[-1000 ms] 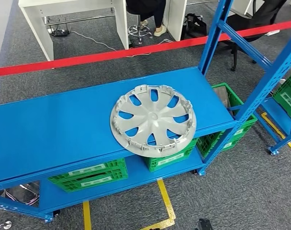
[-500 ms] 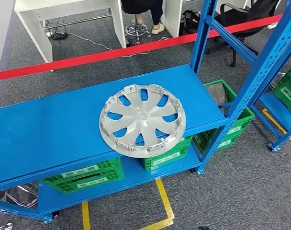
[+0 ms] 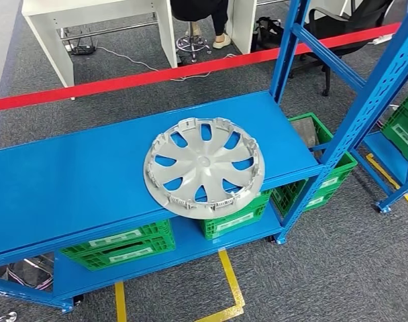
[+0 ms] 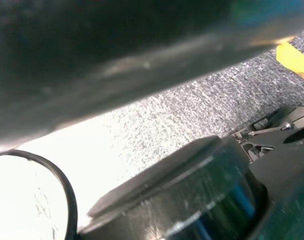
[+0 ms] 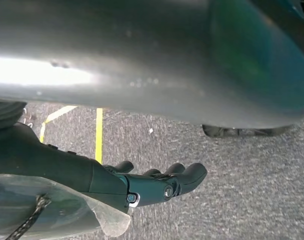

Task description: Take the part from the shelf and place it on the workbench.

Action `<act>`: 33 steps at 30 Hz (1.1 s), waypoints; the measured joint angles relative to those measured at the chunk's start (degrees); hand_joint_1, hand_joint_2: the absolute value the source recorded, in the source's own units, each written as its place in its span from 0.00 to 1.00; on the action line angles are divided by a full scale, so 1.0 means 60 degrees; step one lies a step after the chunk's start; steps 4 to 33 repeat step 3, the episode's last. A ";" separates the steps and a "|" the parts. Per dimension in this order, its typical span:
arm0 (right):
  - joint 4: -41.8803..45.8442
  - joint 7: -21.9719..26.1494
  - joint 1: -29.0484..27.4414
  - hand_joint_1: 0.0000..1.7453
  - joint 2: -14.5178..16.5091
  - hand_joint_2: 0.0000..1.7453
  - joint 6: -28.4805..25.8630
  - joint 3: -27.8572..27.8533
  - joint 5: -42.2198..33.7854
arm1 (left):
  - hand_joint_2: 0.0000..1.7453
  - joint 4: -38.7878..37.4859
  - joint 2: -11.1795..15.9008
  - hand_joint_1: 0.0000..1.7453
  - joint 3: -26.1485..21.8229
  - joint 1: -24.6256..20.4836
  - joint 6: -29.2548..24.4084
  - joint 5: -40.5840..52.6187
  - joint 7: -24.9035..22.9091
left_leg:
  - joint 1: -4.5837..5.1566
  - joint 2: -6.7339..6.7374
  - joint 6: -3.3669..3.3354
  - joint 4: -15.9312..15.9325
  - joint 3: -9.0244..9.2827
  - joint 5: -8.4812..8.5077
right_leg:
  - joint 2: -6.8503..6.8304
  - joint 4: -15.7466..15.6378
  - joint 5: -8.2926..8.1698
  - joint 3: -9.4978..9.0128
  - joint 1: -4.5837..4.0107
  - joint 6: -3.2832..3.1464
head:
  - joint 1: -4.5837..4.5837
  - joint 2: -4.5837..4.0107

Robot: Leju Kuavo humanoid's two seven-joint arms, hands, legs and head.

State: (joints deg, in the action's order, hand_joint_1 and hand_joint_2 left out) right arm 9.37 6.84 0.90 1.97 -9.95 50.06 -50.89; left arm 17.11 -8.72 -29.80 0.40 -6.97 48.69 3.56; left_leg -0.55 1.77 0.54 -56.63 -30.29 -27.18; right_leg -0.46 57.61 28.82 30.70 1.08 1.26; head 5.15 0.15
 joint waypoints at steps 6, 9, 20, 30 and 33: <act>0.0116 -0.0070 -0.0085 0.00 0.0000 0.00 0.0098 -0.0497 0.0511 | 0.00 0.0045 0.0088 0.00 0.0284 0.0076 0.0085 -0.0496 -0.0045 | 0.0002 0.0000 -0.0002 -0.0005 -0.0003 -0.0001 | 0.0000 -0.0001 -0.0004 0.0000 0.0004 0.0005 | -0.0001 0.0000; 0.0116 -0.0070 -0.0085 0.00 0.0000 0.00 0.0098 -0.0497 0.0511 | 0.00 0.0045 0.0088 0.00 0.0284 0.0076 0.0085 -0.0496 -0.0045 | 0.0002 0.0000 -0.0002 -0.0005 -0.0003 -0.0001 | 0.0000 -0.0001 -0.0004 0.0000 0.0004 0.0005 | -0.0001 0.0000; 0.0116 -0.0070 -0.0085 0.00 0.0000 0.00 0.0098 -0.0497 0.0511 | 0.00 0.0045 0.0088 0.00 0.0284 0.0076 0.0085 -0.0496 -0.0045 | 0.0002 0.0000 -0.0002 -0.0005 -0.0003 -0.0001 | 0.0000 -0.0001 -0.0004 0.0000 0.0004 0.0005 | -0.0001 0.0000; 0.0116 -0.0070 -0.0085 0.00 0.0000 0.00 0.0098 -0.0497 0.0511 | 0.00 0.0045 0.0088 0.00 0.0284 0.0076 0.0085 -0.0496 -0.0045 | 0.0002 0.0000 -0.0002 -0.0005 -0.0003 -0.0001 | 0.0000 -0.0001 -0.0004 0.0000 0.0004 0.0005 | -0.0001 0.0000; 0.0116 -0.0070 -0.0085 0.00 0.0000 0.00 0.0098 -0.0497 0.0511 | 0.00 0.0045 0.0088 0.00 0.0284 0.0076 0.0085 -0.0496 -0.0045 | 0.0002 0.0000 -0.0002 -0.0005 -0.0003 -0.0001 | 0.0000 -0.0001 -0.0004 0.0000 0.0004 0.0005 | -0.0001 0.0000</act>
